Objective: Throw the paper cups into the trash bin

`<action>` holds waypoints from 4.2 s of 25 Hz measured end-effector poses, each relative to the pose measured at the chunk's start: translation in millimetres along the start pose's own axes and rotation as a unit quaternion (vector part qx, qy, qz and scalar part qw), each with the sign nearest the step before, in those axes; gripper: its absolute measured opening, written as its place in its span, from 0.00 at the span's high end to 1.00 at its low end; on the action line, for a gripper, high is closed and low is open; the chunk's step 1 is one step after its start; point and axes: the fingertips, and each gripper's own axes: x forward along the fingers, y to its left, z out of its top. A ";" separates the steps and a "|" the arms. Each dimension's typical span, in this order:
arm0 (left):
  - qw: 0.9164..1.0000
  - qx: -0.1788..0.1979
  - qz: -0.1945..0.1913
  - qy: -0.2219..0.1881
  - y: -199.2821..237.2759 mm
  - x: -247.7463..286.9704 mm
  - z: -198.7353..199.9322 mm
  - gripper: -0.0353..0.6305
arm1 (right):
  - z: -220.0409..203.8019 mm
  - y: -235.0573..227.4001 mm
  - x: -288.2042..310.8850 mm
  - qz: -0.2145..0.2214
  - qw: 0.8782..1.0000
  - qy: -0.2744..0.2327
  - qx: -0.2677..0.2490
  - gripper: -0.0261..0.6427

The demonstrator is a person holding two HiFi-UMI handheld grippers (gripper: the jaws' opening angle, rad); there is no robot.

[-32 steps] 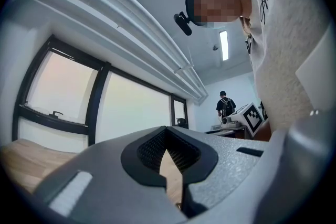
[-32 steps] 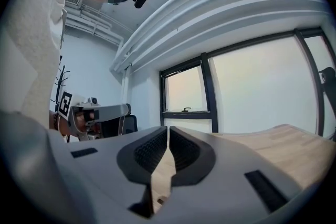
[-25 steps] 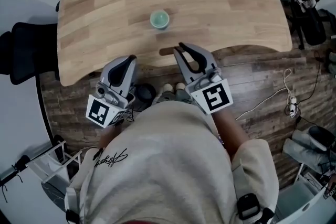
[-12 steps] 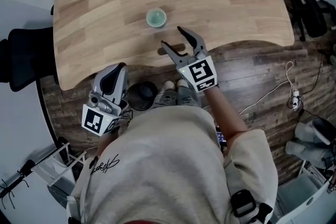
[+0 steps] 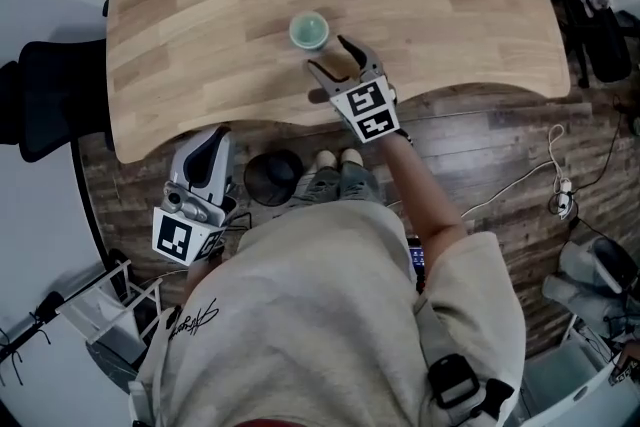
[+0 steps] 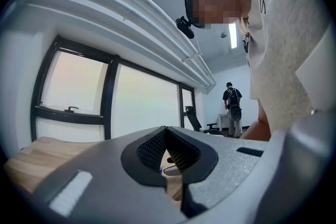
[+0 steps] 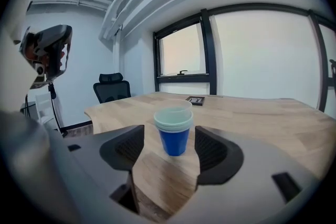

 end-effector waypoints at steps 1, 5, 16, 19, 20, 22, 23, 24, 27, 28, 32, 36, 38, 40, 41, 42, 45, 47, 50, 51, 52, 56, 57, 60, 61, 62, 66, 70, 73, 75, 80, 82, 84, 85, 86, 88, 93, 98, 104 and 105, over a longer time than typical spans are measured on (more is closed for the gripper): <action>1.000 -0.001 0.004 0.001 1.3 -1.6 -0.2 0.94 | -2.2 -0.9 4.6 0.000 1.000 0.005 -0.002 0.54; 1.000 -0.001 0.015 0.003 5.6 -7.5 0.3 0.94 | -9.5 -2.5 20.0 0.000 1.000 0.022 -0.005 0.53; 0.999 0.002 0.039 0.016 12.7 -18.4 0.9 0.94 | -20.1 -11.1 52.5 -0.006 0.999 0.036 0.001 0.53; 0.999 0.006 0.047 0.020 17.3 -25.6 0.9 0.94 | -21.3 -10.1 59.9 -0.003 0.999 0.040 0.003 0.53; 0.999 0.008 0.050 0.020 18.5 -26.9 1.2 0.94 | -21.5 -10.7 61.8 -0.005 0.999 0.040 0.003 0.53; 0.998 0.010 0.053 0.019 19.6 -28.0 2.7 0.94 | -21.4 -13.3 63.6 -0.010 0.999 0.038 0.003 0.53; 0.998 0.011 0.053 0.018 20.4 -29.2 3.0 0.94 | -21.0 -14.6 64.0 -0.011 0.999 0.035 0.004 0.53; 0.998 0.013 0.054 0.016 21.4 -30.5 3.3 0.94 | -20.4 -15.8 64.4 -0.013 0.999 0.031 0.005 0.53; 0.998 0.016 0.058 0.015 24.1 -33.5 4.7 0.94 | -19.5 -16.2 64.3 -0.017 1.000 0.025 0.000 0.54; 0.998 0.016 0.059 0.014 24.8 -34.0 5.1 0.94 | -19.5 -15.8 63.7 -0.018 1.000 0.023 -0.003 0.54; 0.998 0.015 0.059 0.011 27.0 -33.3 6.5 0.94 | -16.3 -17.4 59.5 -0.026 1.000 0.010 -0.013 0.54; 0.998 0.015 0.052 0.008 27.3 -28.6 7.7 0.94 | -10.1 -21.2 52.9 -0.033 0.999 -0.002 -0.016 0.54; 0.999 0.015 0.048 0.005 26.7 -25.8 8.7 0.94 | -7.7 -22.5 49.2 -0.035 0.999 -0.005 -0.019 0.54; 0.999 0.015 0.043 0.002 25.3 -23.5 10.1 0.94 | -5.4 -23.4 45.7 -0.037 0.999 -0.008 -0.020 0.55; 0.999 0.015 0.041 0.002 24.8 -22.7 10.8 0.94 | -3.4 -23.8 43.7 -0.039 0.999 -0.010 -0.020 0.55; 0.999 0.016 0.039 0.001 24.5 -22.0 11.3 0.94 | -0.7 -24.3 41.4 -0.041 0.999 -0.015 -0.018 0.55; 0.999 0.016 0.035 -0.001 22.8 -19.5 11.7 0.94 | 10.2 -24.2 33.0 -0.044 0.998 -0.031 -0.013 0.55; 0.999 0.016 0.031 -0.004 20.3 -17.8 12.1 0.94 | 17.6 -23.3 26.4 -0.046 0.998 -0.041 -0.011 0.55; 1.000 0.017 0.025 -0.008 16.7 -14.5 13.9 0.94 | 28.3 -22.6 16.2 -0.048 0.997 -0.054 -0.007 0.55; 1.000 0.017 0.023 -0.009 15.9 -13.6 14.5 0.94 | 31.8 -22.4 13.0 -0.049 0.997 -0.058 -0.006 0.55; 1.000 0.017 0.022 -0.010 15.3 -12.9 15.1 0.94 | 35.4 -22.0 9.9 -0.050 0.997 -0.062 -0.005 0.55; 1.000 0.017 0.018 -0.015 12.3 -11.4 16.1 0.94 | 48.5 -18.3 -3.2 -0.052 0.995 -0.080 -0.002 0.55; 1.000 0.016 0.017 -0.016 11.1 -10.7 16.3 0.94 | 51.5 -17.5 -6.9 -0.052 0.995 -0.083 -0.002 0.55; 1.000 0.016 0.012 -0.020 7.7 -7.4 17.4 0.94 | 60.1 -15.9 -17.3 -0.052 0.994 -0.092 -0.005 0.55; 1.000 0.016 0.011 -0.020 6.8 -6.3 17.8 0.94 | 62.5 -15.6 -20.7 -0.052 0.994 -0.095 -0.006 0.55; 1.000 0.017 0.009 -0.021 5.7 -5.4 18.3 0.94 | 64.8 -15.4 -24.2 -0.053 0.994 -0.098 -0.006 0.55; 0.999 0.017 0.002 -0.027 1.5 -2.4 20.7 0.94 | 74.2 -15.4 -38.7 -0.060 0.992 -0.111 -0.010 0.55; 0.999 0.017 -0.002 -0.030 -0.2 -1.2 21.1 0.94 | 83.7 -13.8 -51.5 -0.063 0.990 -0.122 -0.010 0.55; 0.999 0.016 -0.005 -0.031 -2.5 0.6 21.0 0.94 | 87.8 -12.6 -60.4 -0.065 0.990 -0.128 -0.009 0.55; 0.999 0.015 -0.008 -0.033 -4.6 3.1 20.8 0.94 | 88.5 -13.3 -65.9 -0.068 0.989 -0.132 -0.011 0.55; 0.999 0.015 -0.021 -0.037 -11.3 9.6 21.7 0.94 | 93.9 -13.4 -81.9 -0.075 0.987 -0.142 -0.011 0.55; 0.999 0.015 -0.026 -0.039 -13.7 12.7 22.5 0.94 | 96.9 -13.8 -89.4 -0.077 0.986 -0.146 -0.011 0.55; 0.999 0.016 -0.030 -0.040 -15.5 16.0 22.8 0.94 | 99.3 -14.9 -96.9 -0.080 0.985 -0.150 -0.010 0.55; 0.999 0.015 -0.033 -0.040 -16.4 17.8 22.8 0.94 | 100.4 -15.7 -100.8 -0.082 0.985 -0.152 -0.010 0.55; 0.998 0.015 -0.035 -0.040 -17.2 19.6 23.1 0.94 | 101.5 -16.6 -104.7 -0.085 0.984 -0.155 -0.009 0.55; 0.998 0.015 -0.040 -0.042 -19.2 23.4 24.2 0.94 | 103.9 -18.2 -111.8 -0.088 0.983 -0.160 -0.008 0.55; 0.998 0.017 -0.050 -0.043 -25.2 30.9 25.8 0.94 | 112.0 -18.0 -129.9 -0.091 0.981 -0.174 -0.009 0.55; 0.997 0.017 -0.057 -0.046 -27.3 38.6 26.6 0.94 | 125.6 -18.5 -148.6 -0.096 0.977 -0.191 -0.009 0.55; 0.997 0.015 -0.058 -0.051 -25.5 45.0 27.3 0.94 | 134.8 -17.5 -165.0 -0.102 0.973 -0.205 -0.014 0.55; 0.997 0.014 -0.058 -0.051 -25.5 46.0 27.5 0.94 | 135.3 -17.5 -167.1 -0.104 0.973 -0.206 -0.014 0.55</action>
